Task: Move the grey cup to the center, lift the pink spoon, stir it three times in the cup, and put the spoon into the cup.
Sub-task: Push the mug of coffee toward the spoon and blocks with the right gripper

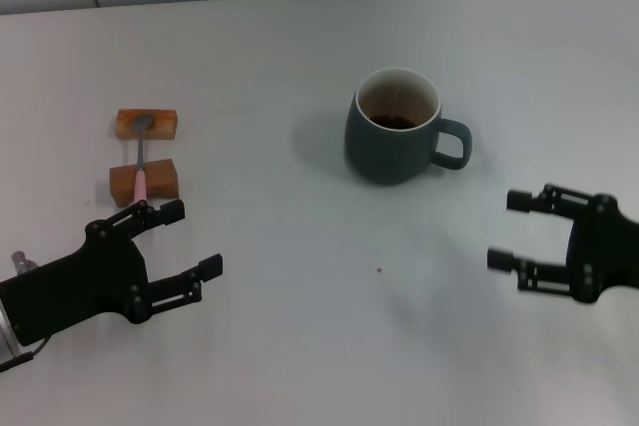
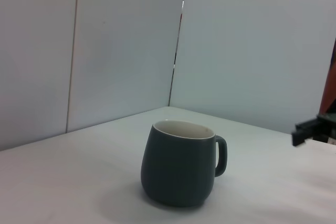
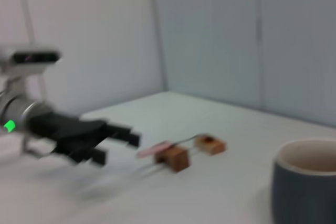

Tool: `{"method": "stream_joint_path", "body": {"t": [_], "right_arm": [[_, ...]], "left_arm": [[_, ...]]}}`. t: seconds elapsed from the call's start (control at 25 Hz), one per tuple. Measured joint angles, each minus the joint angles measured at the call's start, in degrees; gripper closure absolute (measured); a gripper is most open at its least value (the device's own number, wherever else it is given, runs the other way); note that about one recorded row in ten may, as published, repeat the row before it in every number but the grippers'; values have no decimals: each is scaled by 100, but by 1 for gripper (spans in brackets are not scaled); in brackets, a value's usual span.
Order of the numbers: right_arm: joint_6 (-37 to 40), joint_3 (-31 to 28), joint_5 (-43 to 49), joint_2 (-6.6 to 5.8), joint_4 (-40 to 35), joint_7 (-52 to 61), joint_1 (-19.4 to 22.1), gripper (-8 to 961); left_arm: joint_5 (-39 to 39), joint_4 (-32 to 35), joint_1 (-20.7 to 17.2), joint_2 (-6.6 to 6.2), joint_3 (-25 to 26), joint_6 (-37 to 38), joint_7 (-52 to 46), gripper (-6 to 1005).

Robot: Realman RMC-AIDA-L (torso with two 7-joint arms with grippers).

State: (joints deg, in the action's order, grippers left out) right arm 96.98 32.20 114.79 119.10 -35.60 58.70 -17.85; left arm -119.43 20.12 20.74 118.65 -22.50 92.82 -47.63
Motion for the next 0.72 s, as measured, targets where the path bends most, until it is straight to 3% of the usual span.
{"method": "stream_joint_path", "body": {"t": [0.2, 0.44, 0.72], "right_arm": [[-231, -7, -392, -16, -18, 337, -30, 177], [-436, -110, -820, -3, -46, 198, -11, 349], [-935, -117, -1298, 16, -17, -31, -67, 673]], "left_arm": [[0, 0, 0, 0, 0, 0, 0, 145], [-1, 0, -13, 0, 0, 24, 0, 146], [-1, 1, -17, 0, 13, 68, 0, 147]]}}
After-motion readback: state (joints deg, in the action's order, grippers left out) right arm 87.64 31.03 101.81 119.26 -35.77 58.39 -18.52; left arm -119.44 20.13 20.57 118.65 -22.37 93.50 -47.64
